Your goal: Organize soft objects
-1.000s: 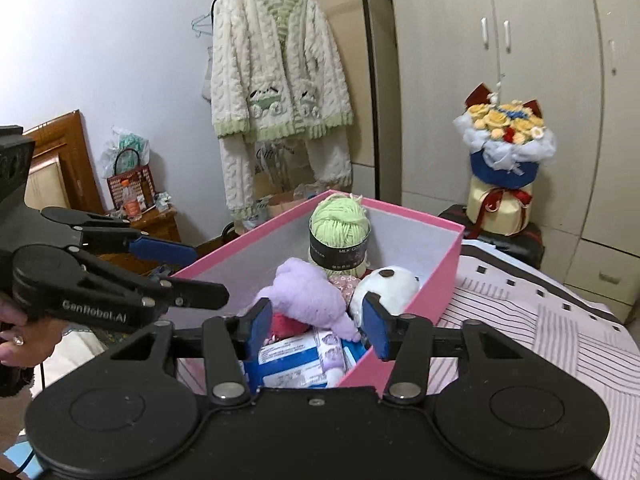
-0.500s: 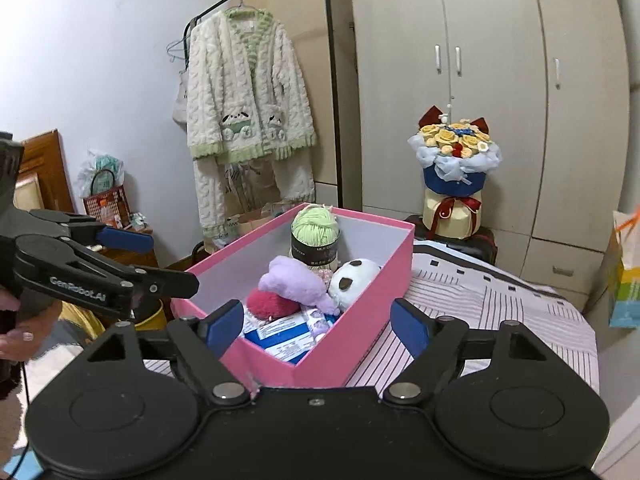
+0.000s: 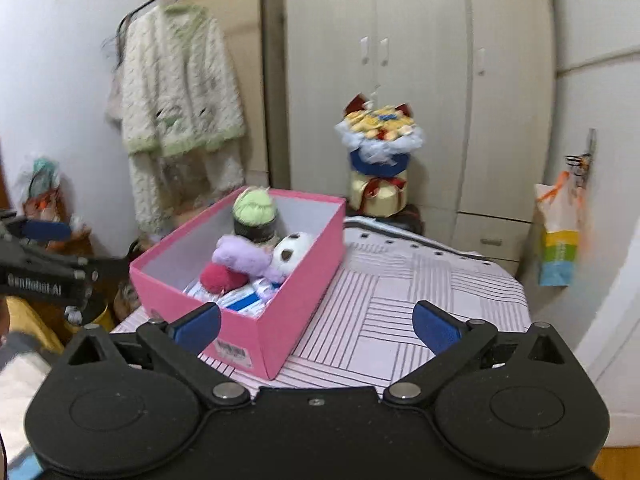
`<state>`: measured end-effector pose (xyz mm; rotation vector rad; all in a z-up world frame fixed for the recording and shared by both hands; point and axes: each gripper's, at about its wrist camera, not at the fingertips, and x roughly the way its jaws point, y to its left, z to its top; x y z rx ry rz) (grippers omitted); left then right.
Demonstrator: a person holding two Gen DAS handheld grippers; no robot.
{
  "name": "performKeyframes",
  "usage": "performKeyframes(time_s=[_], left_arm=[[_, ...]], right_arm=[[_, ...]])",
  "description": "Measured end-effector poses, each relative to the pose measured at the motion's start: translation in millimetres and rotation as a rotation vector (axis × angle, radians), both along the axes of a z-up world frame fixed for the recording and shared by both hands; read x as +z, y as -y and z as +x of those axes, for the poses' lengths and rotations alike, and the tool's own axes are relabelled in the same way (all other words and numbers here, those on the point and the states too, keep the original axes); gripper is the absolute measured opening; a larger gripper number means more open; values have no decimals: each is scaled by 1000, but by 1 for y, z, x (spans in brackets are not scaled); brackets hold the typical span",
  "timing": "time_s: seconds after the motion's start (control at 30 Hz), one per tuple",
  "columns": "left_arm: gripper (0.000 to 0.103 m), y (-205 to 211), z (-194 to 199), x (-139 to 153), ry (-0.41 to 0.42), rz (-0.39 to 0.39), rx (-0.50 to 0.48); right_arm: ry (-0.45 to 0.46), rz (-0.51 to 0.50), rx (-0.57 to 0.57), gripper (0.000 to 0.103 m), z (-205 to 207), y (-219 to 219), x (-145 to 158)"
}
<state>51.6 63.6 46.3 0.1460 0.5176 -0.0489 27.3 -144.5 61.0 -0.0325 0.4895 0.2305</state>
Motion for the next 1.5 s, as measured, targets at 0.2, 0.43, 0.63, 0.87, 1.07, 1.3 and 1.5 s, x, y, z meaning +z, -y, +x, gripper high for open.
performKeyframes(time_s=[0.2,0.43,0.63,0.87,1.07,1.3,1.5], left_arm=[[103,14,-12,-13,34,-46,-7],[103,27,-23,-30,64,-45,19],[103,33,-28,-41,55,-56,-13],[103,34,-35,-45,93,-101,-18],[103,38,-32,-47,75,-81,-22],[103,43,-33,-50,86,-48,-9],[103,43,-33,-51,103,-55,0]], right_arm=[[28,91,-91,103,-25,12,-6],[33,49,-164,103,-42,10,-20],[38,-2,-198,103,-51,7,-28],[59,-30,-227,103,-61,8,-28],[36,-43,-240,103,-62,12,-31],[33,-35,-273,103,-62,16,-36],[40,-36,-280,103,-61,16,-41]])
